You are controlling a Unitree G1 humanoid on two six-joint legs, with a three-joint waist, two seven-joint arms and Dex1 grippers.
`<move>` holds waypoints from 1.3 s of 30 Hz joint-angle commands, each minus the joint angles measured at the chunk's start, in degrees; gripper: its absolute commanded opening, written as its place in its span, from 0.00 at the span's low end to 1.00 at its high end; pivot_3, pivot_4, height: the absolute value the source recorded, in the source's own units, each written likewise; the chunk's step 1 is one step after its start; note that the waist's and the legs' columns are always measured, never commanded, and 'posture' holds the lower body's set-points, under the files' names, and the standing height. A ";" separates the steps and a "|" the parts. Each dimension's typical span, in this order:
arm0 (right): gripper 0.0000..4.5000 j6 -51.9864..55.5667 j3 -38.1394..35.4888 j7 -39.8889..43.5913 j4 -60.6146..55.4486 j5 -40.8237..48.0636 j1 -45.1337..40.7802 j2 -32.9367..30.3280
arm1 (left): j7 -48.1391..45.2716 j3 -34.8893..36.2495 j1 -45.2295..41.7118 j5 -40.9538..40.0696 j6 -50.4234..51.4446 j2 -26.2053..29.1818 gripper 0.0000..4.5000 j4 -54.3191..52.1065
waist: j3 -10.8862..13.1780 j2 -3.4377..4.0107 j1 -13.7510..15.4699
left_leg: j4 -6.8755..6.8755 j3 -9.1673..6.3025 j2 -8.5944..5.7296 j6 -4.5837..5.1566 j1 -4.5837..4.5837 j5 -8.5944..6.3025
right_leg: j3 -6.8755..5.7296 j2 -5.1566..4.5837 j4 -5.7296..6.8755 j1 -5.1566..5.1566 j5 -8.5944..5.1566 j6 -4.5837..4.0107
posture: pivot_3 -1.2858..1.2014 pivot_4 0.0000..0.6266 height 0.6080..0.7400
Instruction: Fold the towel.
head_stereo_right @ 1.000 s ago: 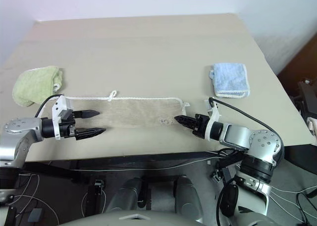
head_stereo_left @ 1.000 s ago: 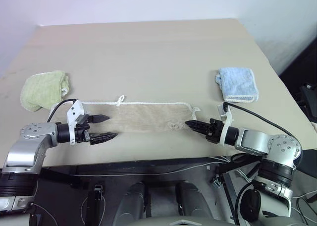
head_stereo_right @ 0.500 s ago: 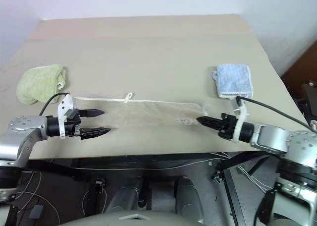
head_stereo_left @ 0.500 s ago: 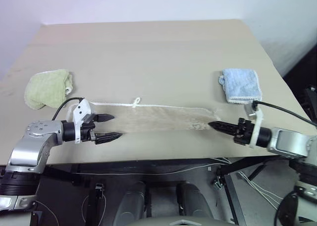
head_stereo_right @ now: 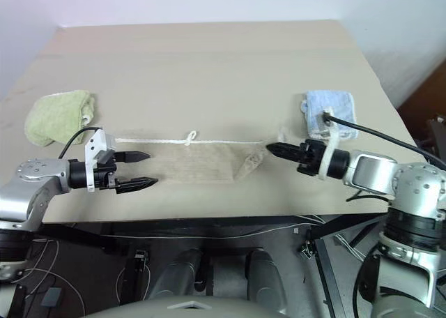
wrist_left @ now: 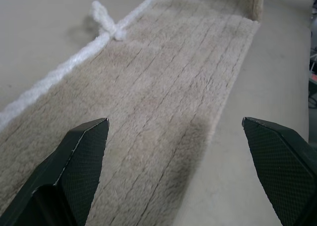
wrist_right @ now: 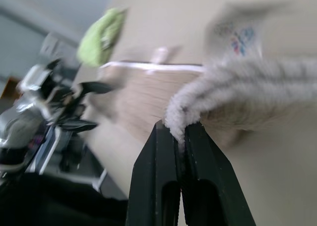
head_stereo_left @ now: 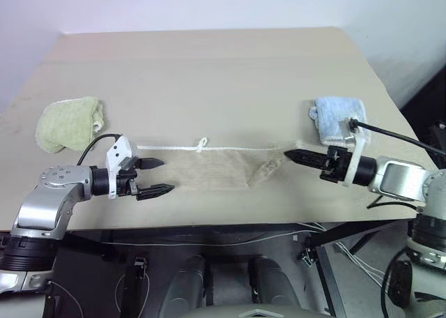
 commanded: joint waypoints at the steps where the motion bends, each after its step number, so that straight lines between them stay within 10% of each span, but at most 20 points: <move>1: 0.01 -0.75 3.83 0.15 -3.92 3.16 -4.74 1.40 | -0.89 1.13 0.72 0.15 -2.63 0.85 1.00 0.60 | 0.00 0.00 -0.07 | 0.00 0.00 0.00 0.01 -0.02 -0.01 | 0.01 -0.01 -0.02 -0.02 0.00 0.00 | 0.52 0.24 1.00; 14: 0.01 -7.70 26.99 6.70 -4.42 -13.65 -9.09 9.60 | -0.69 1.15 2.84 0.90 -6.40 0.64 1.00 2.43 | 0.00 0.00 -0.15 | -0.08 -0.01 -0.01 0.01 -0.06 -0.02 | 0.04 -0.03 -0.11 -0.08 0.00 -0.01 | 0.52 0.24 1.00; 28: 0.01 -14.25 32.64 10.70 -1.74 -25.45 -9.55 16.85 | 0.17 2.12 5.36 1.01 -6.98 1.00 1.00 1.20 | 0.00 0.01 -0.15 | -0.15 -0.01 -0.03 -0.01 -0.05 -0.03 | 0.03 -0.01 -0.08 -0.15 0.08 0.13 | 0.52 0.24 1.00; 39: 0.75 -12.37 32.13 17.62 -6.39 -24.06 -8.25 15.05 | 0.13 2.09 4.84 0.98 -6.76 0.92 1.00 1.19 | 0.00 0.01 -0.18 | -0.15 0.00 -0.04 -0.01 -0.05 -0.03 | 0.00 -0.01 -0.04 -0.18 0.09 0.15 | 0.52 0.24 1.00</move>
